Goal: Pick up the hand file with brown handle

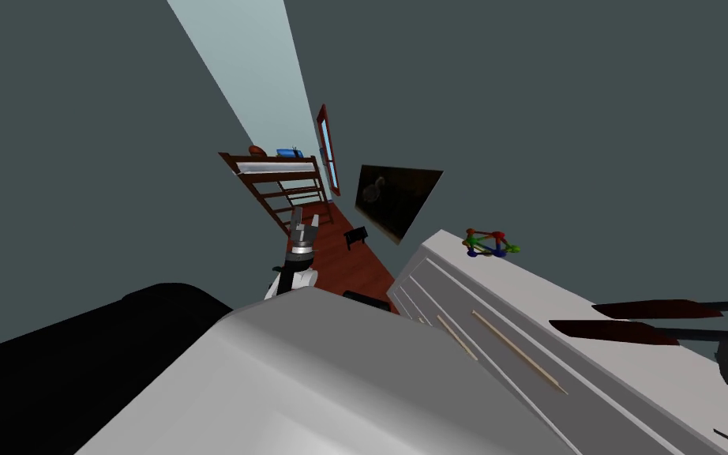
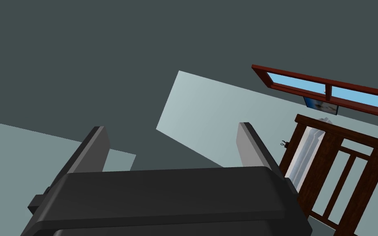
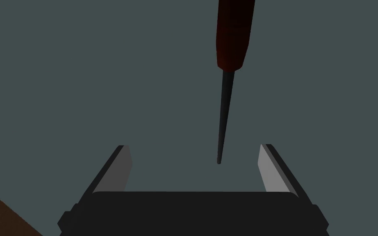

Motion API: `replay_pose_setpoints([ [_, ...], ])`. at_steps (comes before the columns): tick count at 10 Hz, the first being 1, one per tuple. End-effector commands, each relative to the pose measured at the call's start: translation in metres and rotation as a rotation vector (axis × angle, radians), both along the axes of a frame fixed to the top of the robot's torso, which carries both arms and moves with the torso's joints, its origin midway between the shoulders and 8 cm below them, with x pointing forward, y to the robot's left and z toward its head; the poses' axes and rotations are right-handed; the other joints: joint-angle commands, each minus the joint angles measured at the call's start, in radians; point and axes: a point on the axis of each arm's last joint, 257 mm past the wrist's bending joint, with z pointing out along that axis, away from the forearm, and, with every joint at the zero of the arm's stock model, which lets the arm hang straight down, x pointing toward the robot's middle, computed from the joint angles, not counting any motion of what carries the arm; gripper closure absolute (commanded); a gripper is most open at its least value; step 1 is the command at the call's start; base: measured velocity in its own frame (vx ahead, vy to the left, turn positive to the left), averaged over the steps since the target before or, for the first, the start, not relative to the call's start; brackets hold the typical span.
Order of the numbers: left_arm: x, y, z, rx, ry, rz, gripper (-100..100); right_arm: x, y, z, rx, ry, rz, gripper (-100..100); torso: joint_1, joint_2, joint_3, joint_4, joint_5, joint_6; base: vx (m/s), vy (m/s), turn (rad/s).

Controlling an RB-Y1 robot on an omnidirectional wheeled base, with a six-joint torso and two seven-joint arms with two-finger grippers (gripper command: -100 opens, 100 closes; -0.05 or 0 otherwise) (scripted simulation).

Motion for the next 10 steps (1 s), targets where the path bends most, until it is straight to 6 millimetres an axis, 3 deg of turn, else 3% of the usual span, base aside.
replay_pose_setpoints([
  [1,0.0,0.0,0.0,0.0,0.0,0.0,0,-0.013,-0.01,0.002,-0.005,0.017,-0.044,-100,0.0,0.0,0.0,0.0,0.0,0.0,-0.094,0.137,0.043],
  [6,0.0,0.0,0.0,0.0,0.0,0.0,0,-0.05,-0.043,0.013,-0.028,0.046,-0.179,-100,-0.007,-0.005,-0.003,-0.001,-0.001,0.0,-0.063,0.076,0.079],
  [10,0.0,0.0,0.0,0.001,0.001,0.0,0,-0.038,-0.054,0.014,-0.012,-0.003,-0.189,-100,-0.021,-0.016,-0.009,-0.004,-0.005,-0.001,0.086,-0.124,0.12],
])
